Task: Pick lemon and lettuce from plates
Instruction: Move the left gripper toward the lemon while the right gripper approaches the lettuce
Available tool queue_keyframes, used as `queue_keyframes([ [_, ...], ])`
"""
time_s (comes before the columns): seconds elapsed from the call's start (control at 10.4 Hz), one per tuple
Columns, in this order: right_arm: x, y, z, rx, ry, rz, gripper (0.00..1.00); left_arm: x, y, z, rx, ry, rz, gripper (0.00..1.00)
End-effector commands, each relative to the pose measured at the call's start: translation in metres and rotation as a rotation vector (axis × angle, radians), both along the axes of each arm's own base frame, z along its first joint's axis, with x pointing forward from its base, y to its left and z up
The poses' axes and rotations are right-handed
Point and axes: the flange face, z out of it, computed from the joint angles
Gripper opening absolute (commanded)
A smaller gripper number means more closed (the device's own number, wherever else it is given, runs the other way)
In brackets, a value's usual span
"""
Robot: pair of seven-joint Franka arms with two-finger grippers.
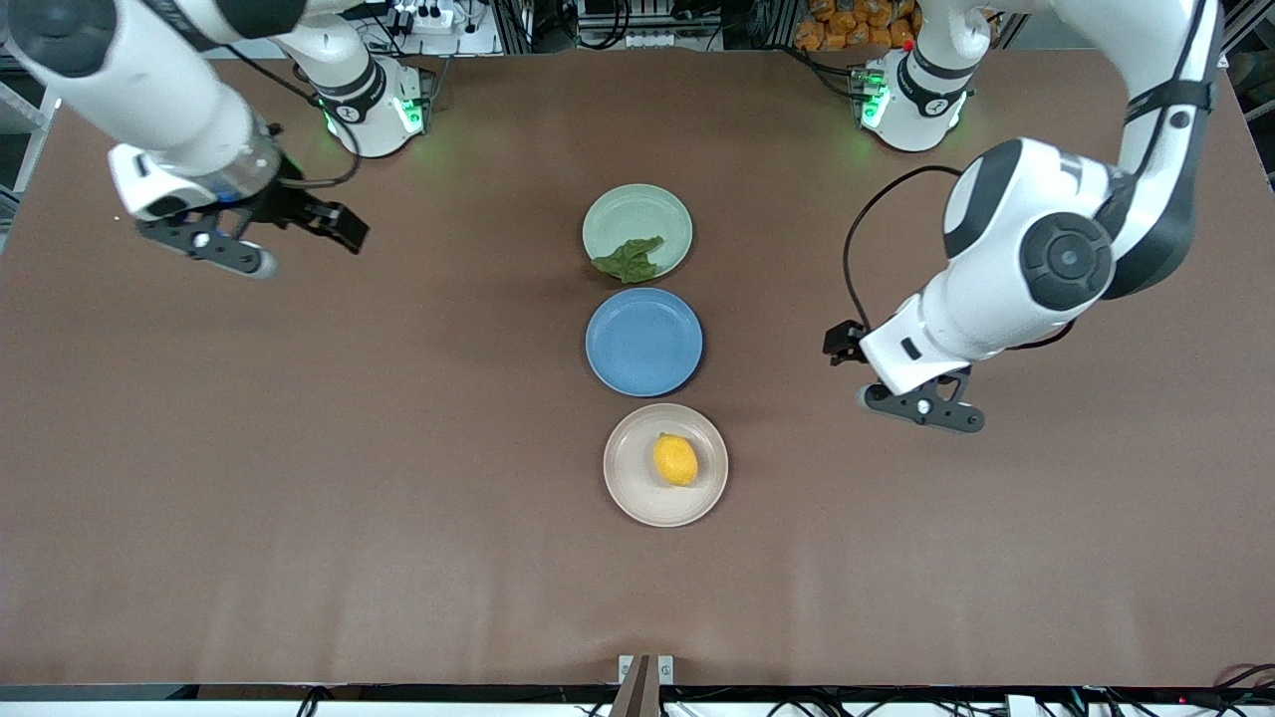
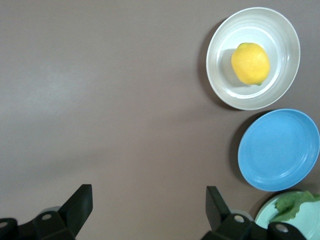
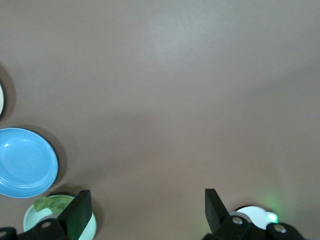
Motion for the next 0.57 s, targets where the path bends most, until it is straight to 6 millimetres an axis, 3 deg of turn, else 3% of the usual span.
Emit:
queue_keyframes([
  [0.0, -0.015, 0.019, -0.014, -0.024, -0.023, -0.075, 1.0, 0.009, -0.025, -0.023, -0.059, -0.018, 0.059, 1.0],
  [0.29, -0.039, 0.074, -0.05, -0.021, -0.058, -0.131, 1.0, 0.014, -0.076, -0.057, -0.1, -0.056, 0.128, 1.0],
  [0.48, -0.052, 0.112, -0.076, -0.034, -0.047, -0.149, 1.0, 0.015, -0.098, -0.079, -0.124, -0.081, 0.122, 1.0],
])
